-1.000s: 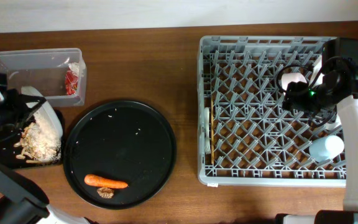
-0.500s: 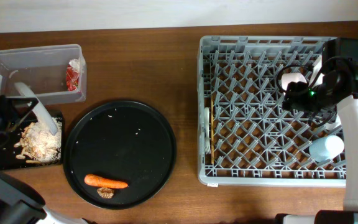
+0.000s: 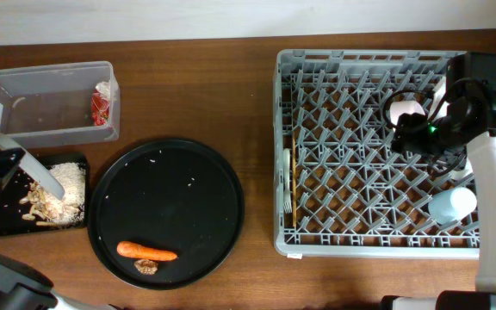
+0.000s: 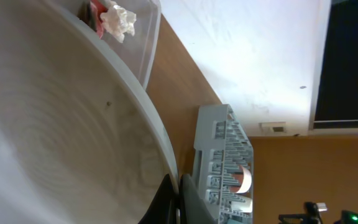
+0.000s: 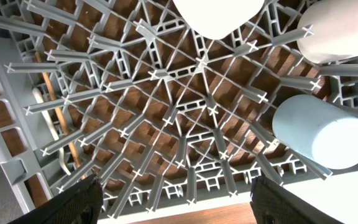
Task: Sort waste into correct bins and load items into the dishwasher rack
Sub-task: 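Set the emptied white plate back on the round tray with the left gripper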
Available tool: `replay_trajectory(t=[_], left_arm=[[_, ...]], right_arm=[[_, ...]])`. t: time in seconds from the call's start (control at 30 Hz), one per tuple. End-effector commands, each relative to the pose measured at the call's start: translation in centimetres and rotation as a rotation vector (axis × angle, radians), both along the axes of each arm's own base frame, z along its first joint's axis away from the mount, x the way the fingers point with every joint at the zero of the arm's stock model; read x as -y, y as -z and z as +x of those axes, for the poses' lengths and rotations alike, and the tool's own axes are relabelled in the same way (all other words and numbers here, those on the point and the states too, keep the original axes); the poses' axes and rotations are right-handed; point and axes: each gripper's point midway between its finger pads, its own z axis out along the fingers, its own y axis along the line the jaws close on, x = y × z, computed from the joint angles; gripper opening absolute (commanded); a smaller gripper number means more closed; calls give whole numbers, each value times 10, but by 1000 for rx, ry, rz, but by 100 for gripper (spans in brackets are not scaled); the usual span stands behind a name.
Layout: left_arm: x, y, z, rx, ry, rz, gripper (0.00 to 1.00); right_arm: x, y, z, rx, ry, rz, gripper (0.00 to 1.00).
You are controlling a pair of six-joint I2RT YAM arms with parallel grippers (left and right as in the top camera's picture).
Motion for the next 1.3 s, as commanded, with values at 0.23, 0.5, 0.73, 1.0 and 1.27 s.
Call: replay_trajectory(t=[0.23, 0.5, 0.73, 1.0, 1.27], left_arm=[[160, -12, 4, -40, 514, 28, 0], [275, 80, 6, -482, 790, 618, 0], [348, 133, -17, -590, 731, 763, 0], [397, 139, -29, -493, 815, 781, 67], [263, 55, -4, -538, 461, 754, 77]], right_arm=[[1, 0, -1, -4, -4, -3, 80], [1, 0, -1, -4, -5, -3, 80], [1, 1, -2, -7, -8, -4, 80], [1, 2, -1, -13, -8, -3, 80], [-55, -4, 6, 44, -261, 157, 87]])
